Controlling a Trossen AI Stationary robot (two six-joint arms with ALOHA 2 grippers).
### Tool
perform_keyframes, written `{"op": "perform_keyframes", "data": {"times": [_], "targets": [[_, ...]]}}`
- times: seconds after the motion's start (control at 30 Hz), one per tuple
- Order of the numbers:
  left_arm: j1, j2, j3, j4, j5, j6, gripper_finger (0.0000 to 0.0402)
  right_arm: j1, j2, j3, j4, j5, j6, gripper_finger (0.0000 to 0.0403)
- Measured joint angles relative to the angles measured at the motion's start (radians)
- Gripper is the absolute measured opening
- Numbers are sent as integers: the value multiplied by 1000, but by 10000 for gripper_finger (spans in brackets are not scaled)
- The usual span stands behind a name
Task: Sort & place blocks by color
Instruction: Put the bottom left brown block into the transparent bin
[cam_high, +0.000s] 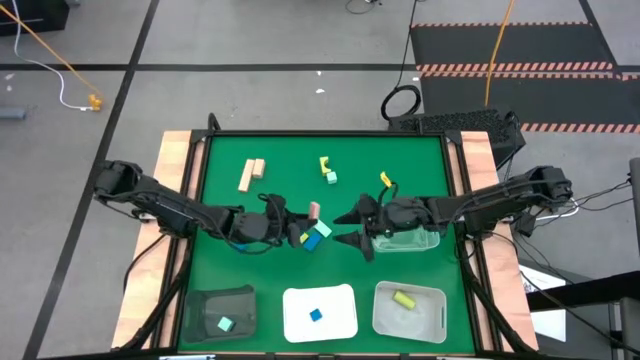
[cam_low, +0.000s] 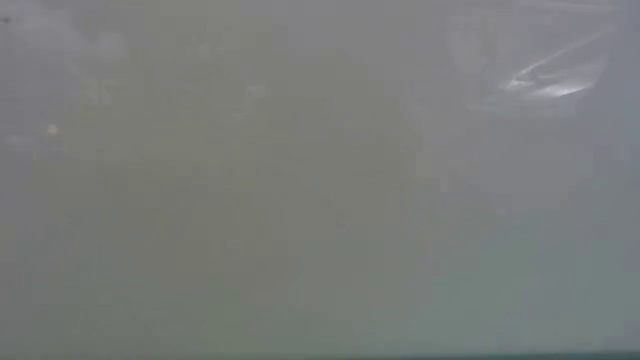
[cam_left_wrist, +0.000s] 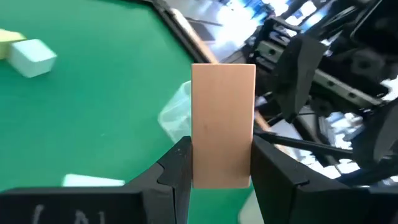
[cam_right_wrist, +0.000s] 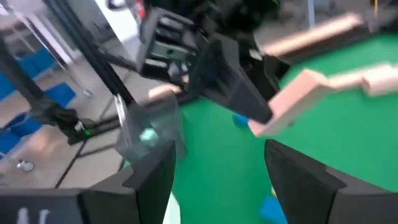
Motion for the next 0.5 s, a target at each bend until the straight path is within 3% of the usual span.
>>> {"op": "perform_keyframes", "data": {"times": [0.17, 0.37, 0.5], "targets": [[-16, 0, 0, 18, -1, 74, 130, -31, 0, -38, 125, 120, 149, 238], [-8, 0, 51, -81, -32, 277, 130, -80, 15, -38, 130, 126, 313, 238], [20, 0, 136, -258, -74, 428, 130, -106, 49, -38, 131, 124, 409, 238]]}}
